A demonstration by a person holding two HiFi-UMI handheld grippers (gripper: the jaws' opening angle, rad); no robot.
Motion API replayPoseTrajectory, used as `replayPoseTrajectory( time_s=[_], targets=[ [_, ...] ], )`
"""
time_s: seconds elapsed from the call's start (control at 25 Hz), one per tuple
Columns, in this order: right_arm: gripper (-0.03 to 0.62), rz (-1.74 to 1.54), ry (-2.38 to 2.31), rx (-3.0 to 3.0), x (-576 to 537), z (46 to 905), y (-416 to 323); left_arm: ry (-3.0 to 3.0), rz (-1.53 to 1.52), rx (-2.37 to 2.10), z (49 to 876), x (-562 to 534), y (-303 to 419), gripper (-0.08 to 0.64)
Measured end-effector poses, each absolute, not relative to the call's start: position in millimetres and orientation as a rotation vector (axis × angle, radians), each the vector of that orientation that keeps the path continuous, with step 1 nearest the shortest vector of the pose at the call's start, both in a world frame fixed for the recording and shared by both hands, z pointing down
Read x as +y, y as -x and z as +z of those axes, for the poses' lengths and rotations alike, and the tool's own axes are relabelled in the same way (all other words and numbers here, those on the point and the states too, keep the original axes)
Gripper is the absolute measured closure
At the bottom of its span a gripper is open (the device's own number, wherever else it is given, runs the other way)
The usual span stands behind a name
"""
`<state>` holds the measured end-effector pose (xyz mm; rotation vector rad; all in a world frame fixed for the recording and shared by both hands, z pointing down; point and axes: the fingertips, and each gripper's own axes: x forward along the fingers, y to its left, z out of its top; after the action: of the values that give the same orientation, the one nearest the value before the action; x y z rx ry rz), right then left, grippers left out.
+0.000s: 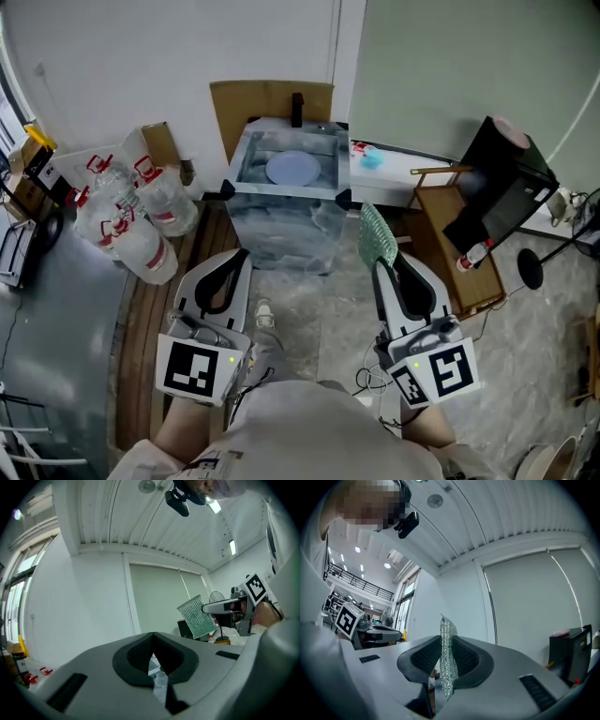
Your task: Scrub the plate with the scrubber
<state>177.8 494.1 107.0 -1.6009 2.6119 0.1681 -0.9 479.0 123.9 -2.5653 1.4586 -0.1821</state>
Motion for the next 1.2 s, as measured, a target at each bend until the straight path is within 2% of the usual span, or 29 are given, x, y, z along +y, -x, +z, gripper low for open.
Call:
replayPoseTrajectory(
  time_s=[0.52,1.2],
  targets=[
    [0.489,0.018,1.618,2.633,347.2,133.0,-160.5,2.619,-0.211,1.437,141.2,332.2,17.1,0.545],
    [0.489,-0.169,1.736,2.612,83.8,152.3,-84.8,2.780,-0.326,1.332,169.8,57.0,85.4,0.543]
  ],
)
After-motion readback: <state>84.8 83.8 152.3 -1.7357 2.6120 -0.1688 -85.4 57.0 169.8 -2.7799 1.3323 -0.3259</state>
